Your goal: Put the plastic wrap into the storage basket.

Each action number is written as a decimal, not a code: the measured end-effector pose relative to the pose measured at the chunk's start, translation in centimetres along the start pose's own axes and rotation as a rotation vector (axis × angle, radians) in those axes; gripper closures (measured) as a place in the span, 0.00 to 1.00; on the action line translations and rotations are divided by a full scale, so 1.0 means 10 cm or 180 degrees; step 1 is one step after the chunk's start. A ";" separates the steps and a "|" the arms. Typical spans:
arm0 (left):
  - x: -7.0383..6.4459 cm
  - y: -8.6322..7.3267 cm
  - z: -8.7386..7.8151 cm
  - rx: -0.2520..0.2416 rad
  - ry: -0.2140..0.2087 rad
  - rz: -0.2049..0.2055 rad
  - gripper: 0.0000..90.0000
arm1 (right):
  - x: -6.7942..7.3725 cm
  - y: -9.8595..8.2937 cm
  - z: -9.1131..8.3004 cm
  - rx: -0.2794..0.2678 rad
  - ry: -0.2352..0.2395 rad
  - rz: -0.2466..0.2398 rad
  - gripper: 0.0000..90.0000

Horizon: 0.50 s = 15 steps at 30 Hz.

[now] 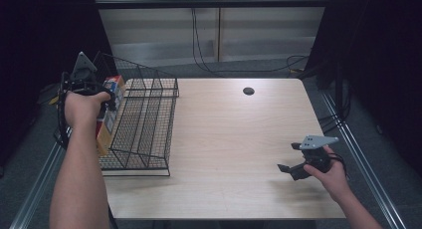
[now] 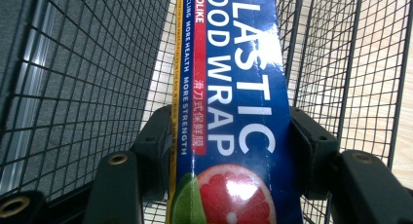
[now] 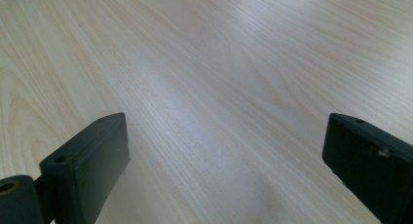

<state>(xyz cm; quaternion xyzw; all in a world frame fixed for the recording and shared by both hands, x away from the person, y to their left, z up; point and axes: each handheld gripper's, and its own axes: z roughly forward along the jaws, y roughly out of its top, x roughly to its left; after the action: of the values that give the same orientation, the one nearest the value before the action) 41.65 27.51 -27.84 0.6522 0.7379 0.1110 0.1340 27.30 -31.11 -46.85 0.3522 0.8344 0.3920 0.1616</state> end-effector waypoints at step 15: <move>-0.03 0.05 0.13 0.0039 -0.0003 0.0043 0.48 | -0.01 -0.01 0.00 0.0011 0.0005 -0.0003 0.03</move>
<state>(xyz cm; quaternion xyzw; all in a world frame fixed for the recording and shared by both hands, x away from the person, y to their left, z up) 42.55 27.21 -28.84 0.6580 0.7340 0.1070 0.1296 27.30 -31.19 -46.95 0.3519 0.8353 0.3907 0.1605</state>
